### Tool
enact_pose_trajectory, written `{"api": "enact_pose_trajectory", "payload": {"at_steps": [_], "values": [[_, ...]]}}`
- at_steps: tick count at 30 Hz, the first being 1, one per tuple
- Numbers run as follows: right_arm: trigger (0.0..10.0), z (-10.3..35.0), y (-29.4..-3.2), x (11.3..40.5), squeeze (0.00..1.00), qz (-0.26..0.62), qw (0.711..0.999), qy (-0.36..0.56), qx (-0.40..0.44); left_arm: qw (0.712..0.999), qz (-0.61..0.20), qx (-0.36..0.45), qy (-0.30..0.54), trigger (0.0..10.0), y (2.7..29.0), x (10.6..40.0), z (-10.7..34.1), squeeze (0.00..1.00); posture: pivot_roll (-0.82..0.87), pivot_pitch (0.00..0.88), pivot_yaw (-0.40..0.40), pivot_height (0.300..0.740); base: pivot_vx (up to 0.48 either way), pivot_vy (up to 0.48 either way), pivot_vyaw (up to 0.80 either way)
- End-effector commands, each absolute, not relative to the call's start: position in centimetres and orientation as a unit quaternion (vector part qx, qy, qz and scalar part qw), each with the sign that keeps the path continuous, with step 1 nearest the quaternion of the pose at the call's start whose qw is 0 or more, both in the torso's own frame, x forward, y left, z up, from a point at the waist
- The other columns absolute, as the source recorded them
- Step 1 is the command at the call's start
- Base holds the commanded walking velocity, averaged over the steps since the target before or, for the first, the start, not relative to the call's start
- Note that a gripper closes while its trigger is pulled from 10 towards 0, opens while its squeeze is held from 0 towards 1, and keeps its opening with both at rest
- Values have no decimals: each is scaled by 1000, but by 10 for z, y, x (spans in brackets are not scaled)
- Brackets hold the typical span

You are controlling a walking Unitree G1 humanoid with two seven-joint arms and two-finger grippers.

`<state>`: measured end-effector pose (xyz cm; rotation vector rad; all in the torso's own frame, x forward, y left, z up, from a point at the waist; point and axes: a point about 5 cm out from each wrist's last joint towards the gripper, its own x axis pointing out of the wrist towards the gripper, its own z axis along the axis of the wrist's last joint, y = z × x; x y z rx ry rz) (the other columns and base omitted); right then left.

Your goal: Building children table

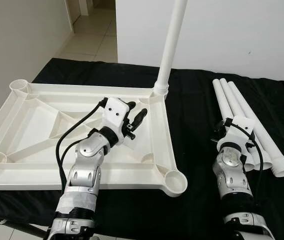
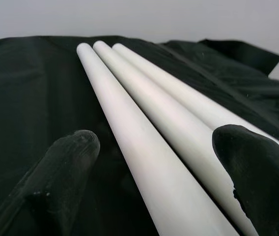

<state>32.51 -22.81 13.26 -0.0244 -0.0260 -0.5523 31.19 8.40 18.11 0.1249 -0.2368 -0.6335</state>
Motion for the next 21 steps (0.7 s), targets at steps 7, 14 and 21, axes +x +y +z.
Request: {"api": "enact_pose_trajectory", "payload": {"at_steps": [7, 14, 21], "values": [[10000, 126, -226, 327, 0, -247, 967, 44, 37, 944, -305, 58, -114, 10000, 84, 311, 183, 0, -25, 39, -10, 740, 0, 0, 0], [10000, 120, -212, 327, 0, -187, 974, 123, 19, 944, -304, 53, -115, 10000, 82, 311, 186, 0, -25, 33, -11, 740, 0, 0, 0], [10000, 130, -213, 330, 0, -142, 978, 149, 14, 945, -301, 48, -116, 10000, 81, 310, 187, 0, -30, 38, -12, 740, 0, 0, 0]]}}
